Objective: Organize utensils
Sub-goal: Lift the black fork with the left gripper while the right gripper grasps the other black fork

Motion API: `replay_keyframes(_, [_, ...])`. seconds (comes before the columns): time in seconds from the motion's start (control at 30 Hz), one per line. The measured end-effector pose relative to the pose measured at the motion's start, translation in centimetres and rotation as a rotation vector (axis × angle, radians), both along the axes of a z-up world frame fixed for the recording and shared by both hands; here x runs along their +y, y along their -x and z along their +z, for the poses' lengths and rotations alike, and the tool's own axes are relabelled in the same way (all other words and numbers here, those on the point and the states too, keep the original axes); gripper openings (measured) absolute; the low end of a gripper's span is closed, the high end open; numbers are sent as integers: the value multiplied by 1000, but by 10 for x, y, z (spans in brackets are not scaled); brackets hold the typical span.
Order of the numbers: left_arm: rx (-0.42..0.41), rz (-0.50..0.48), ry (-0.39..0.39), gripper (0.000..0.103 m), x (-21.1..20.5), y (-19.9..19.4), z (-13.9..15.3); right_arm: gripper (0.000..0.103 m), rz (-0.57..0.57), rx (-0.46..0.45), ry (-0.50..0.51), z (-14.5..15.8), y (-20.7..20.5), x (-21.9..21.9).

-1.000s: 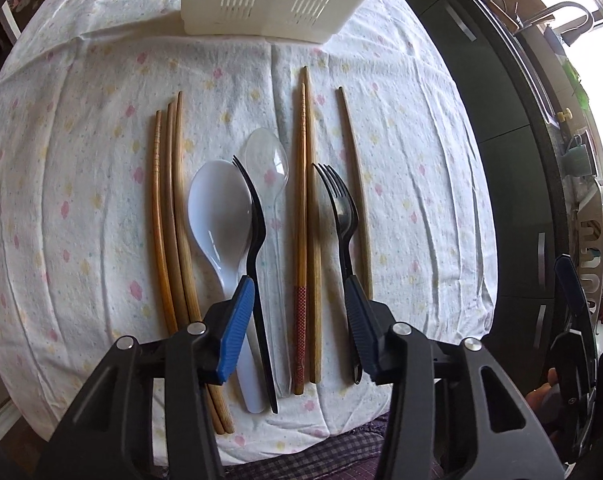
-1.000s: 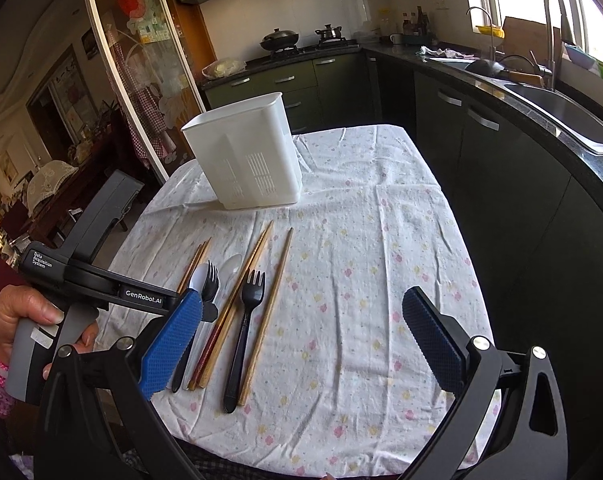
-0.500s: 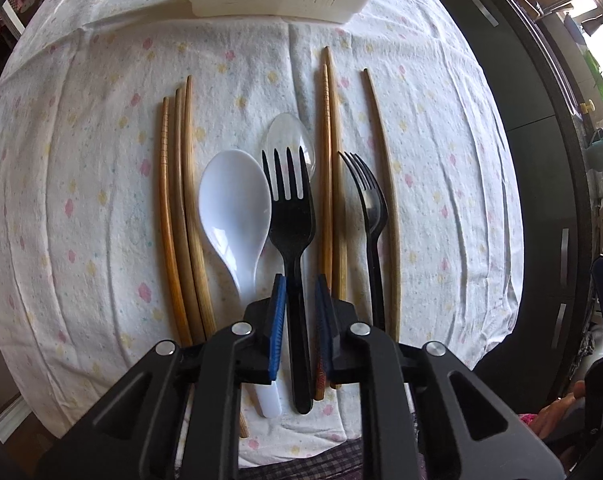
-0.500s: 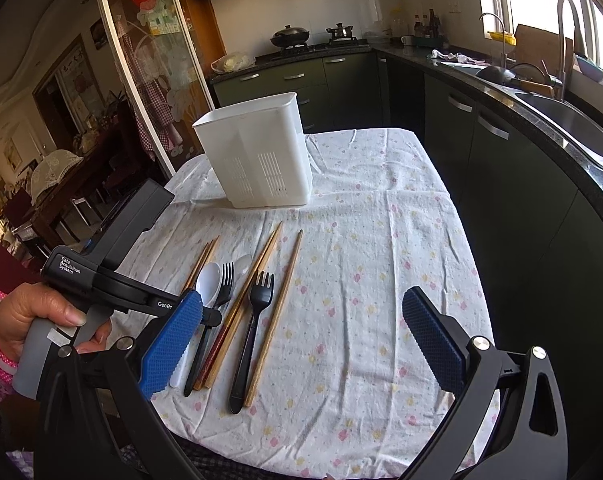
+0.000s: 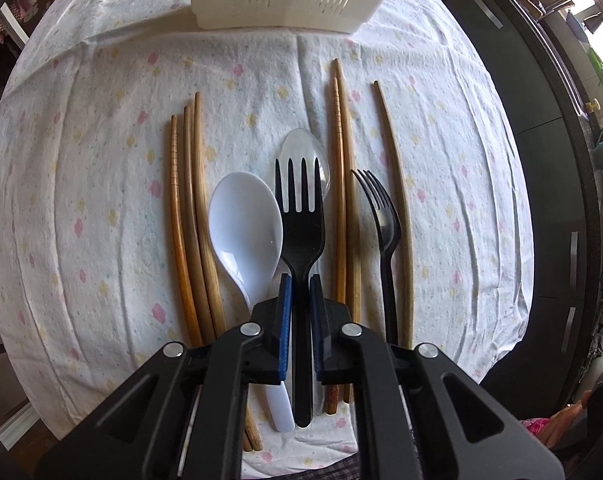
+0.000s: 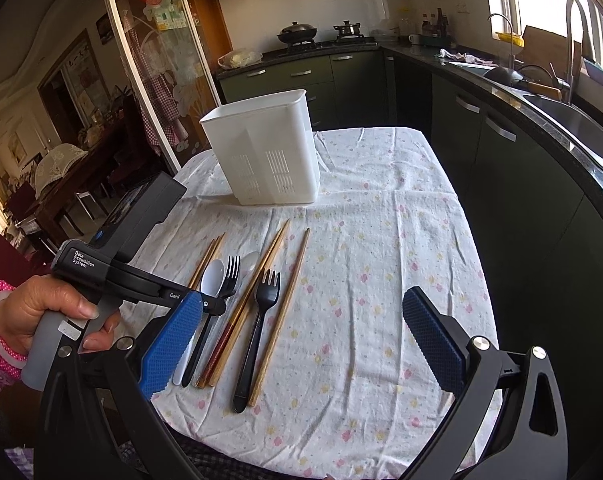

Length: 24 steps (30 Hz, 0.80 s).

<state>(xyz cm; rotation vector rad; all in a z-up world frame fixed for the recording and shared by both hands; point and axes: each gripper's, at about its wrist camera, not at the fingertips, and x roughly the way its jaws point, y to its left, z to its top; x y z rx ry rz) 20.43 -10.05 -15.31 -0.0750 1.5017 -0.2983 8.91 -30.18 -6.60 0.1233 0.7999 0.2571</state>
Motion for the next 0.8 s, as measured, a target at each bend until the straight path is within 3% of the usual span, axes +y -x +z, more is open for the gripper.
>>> replay_keyframes(0.13, [-14,9,48,9,9,1,13,99,21,51,-13,-8,-12,1])
replay_keyframes(0.37, [-88,15,87,9,33,11,47,96,189,393,-151,-53,-67,20])
replay_keyframes(0.5, [-117,7,98,9,40,19,57,60,219,571,-194,-83,-95,30])
replay_keyframes(0.8, [-139,2,115,9,52,23,63,27,253,654,-132,-101,-111,62])
